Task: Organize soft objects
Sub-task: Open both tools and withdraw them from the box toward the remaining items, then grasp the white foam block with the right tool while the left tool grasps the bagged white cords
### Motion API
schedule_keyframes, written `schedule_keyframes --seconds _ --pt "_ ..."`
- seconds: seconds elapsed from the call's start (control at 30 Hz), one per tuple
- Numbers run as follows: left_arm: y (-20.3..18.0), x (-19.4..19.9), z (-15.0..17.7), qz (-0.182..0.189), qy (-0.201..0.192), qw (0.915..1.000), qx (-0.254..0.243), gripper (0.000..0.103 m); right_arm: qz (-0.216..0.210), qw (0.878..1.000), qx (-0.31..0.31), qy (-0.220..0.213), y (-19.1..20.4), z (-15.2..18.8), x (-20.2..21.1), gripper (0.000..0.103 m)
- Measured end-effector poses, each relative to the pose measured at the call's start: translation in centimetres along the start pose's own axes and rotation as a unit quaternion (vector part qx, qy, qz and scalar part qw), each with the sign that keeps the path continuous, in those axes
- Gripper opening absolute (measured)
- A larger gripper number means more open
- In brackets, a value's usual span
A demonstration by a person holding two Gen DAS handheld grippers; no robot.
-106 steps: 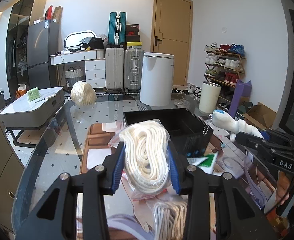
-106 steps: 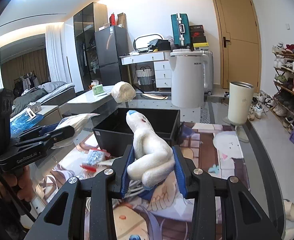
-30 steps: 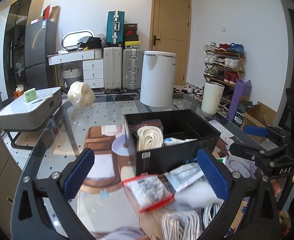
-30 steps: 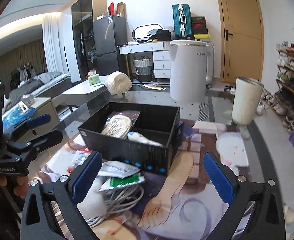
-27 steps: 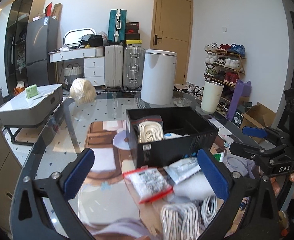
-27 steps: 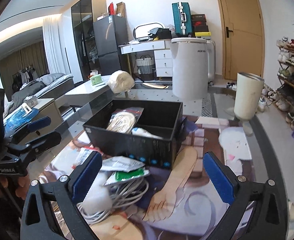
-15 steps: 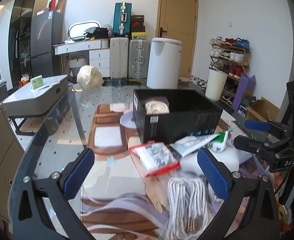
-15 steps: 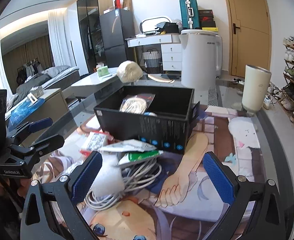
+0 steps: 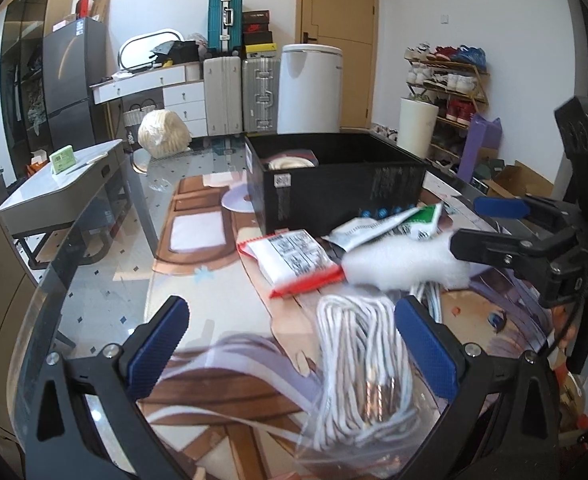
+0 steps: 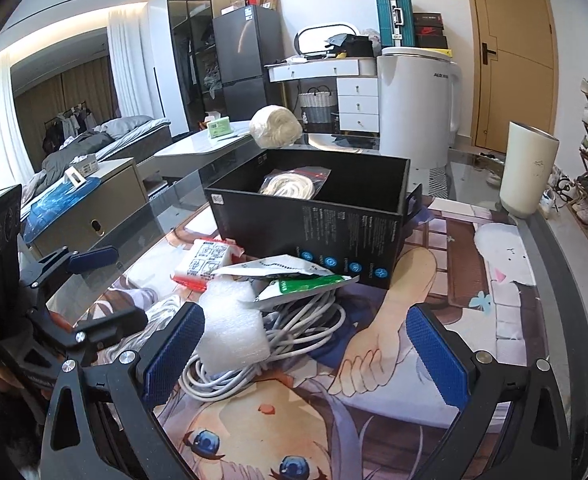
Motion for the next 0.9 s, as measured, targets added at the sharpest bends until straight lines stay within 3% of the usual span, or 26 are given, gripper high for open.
schedule_keyframes --seconds 0.47,0.9 --pt "-1.8 -0.2 1.2 0.013 0.033 0.9983 -0.045 0.103 -0.013 1.000 0.020 0.020 1.2 0.2 -0.8 0.102" --pt "-0.1 -0.9 1.2 0.002 0.045 0.9989 -0.015 0.103 -0.014 0.999 0.032 0.040 1.8 0.3 -1.8 0.102"
Point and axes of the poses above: each gripper's, at about its wrist camera, not at the fingertips, and x roughly against the way its jaws point, y to its left, z to its underside, the point moved 1 cm from there along -x, roughly the way its jaws point, and after that the axes turned 11 degrees about y, right-handed, at the moved point
